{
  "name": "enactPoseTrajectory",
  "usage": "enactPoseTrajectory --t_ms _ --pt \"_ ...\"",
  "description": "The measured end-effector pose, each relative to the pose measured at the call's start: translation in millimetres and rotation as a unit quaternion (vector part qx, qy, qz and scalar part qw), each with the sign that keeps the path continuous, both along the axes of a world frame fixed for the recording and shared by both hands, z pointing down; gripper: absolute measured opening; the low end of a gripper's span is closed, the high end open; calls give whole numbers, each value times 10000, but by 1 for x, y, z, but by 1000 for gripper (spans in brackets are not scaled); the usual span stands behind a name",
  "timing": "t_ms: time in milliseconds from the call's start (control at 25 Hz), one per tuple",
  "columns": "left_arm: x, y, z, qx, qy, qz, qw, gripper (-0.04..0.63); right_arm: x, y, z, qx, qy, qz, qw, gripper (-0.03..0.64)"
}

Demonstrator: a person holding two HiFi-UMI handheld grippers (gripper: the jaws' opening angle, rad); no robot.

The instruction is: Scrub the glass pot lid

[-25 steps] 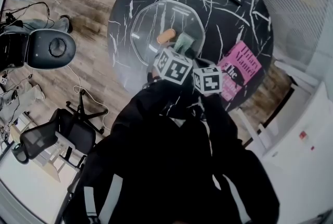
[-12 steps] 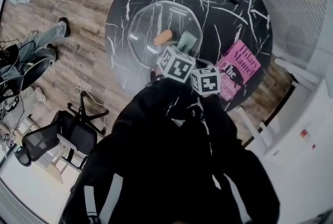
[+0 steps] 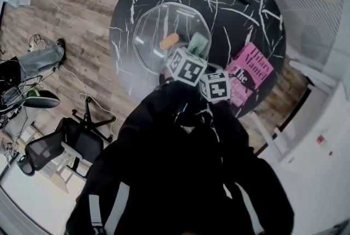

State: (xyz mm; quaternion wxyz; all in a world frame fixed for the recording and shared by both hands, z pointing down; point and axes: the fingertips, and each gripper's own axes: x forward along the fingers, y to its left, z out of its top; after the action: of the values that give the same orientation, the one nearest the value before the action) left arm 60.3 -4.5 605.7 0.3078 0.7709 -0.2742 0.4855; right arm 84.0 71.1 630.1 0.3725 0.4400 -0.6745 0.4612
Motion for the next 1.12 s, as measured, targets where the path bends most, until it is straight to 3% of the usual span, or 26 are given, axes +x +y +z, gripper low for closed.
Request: enactPoseTrajectory --t_ms 1120 --pt "20 -27 2 -35 -65 168 9998 69 0 -4 -3 -33 24 -69 10000 14"
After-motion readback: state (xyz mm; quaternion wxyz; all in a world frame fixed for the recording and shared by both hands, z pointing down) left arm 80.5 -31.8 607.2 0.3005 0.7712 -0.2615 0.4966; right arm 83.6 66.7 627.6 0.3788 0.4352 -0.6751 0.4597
